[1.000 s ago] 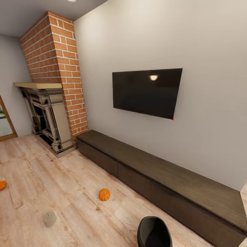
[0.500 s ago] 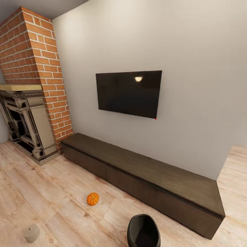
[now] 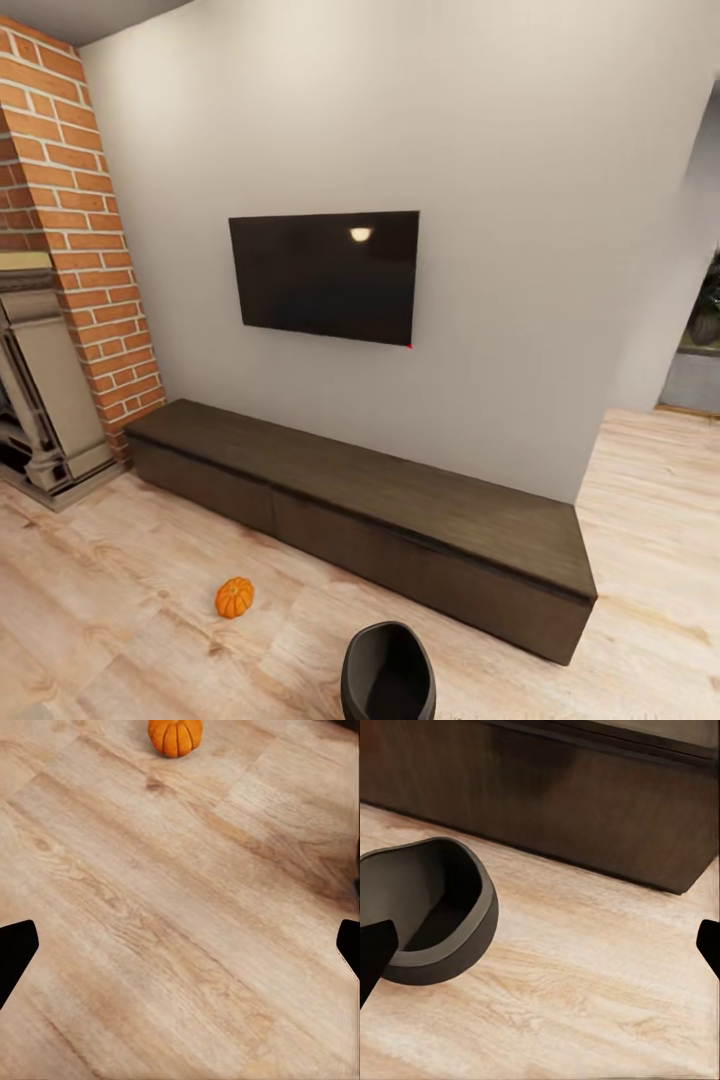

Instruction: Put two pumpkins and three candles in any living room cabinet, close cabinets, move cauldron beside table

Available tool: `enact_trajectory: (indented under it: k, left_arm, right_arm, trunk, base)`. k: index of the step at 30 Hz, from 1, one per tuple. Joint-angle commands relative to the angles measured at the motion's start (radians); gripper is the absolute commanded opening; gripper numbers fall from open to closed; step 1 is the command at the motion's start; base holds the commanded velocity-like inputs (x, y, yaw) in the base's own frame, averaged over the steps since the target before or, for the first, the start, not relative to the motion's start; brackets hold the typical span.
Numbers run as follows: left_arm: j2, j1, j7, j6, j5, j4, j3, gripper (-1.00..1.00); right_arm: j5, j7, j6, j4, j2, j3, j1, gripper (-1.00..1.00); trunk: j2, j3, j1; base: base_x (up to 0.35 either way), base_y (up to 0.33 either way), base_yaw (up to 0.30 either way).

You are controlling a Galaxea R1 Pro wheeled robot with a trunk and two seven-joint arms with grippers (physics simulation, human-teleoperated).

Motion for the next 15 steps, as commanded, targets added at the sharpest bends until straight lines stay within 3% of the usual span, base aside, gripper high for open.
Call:
enact_trajectory:
  k: [1, 4, 15]
  left_arm:
    - [-0.001, 0.001, -0.003, -0.002, 0.007, -0.002, 0.002, 1.0]
    - [0.001, 0.001, -0.003, 0.0, 0.008, -0.003, 0.003, 1.0]
    - [0.002, 0.0, 0.0, 0.017, 0.01, -0.003, 0.005, 1.0]
  right_arm:
    - [0.0, -0.003, -0.003, 0.001, 0.0, 0.0, -0.001, 1.0]
    - [0.0, -0.003, -0.003, 0.001, 0.0, 0.0, -0.001, 1.0]
    - [-0.001, -0.006, 0.0, 0.043, 0.0, -0.003, -0.001, 1.0]
  trunk:
    - [-0.001, 0.0, 0.0]
    - [-0.001, 0.001, 0.0]
    - [-0.078, -0.033, 0.042]
  base:
    - [0.0, 0.0, -0.254]
    - [0.0, 0.0, -0.115]
    - [0.0, 0.0, -0.012]
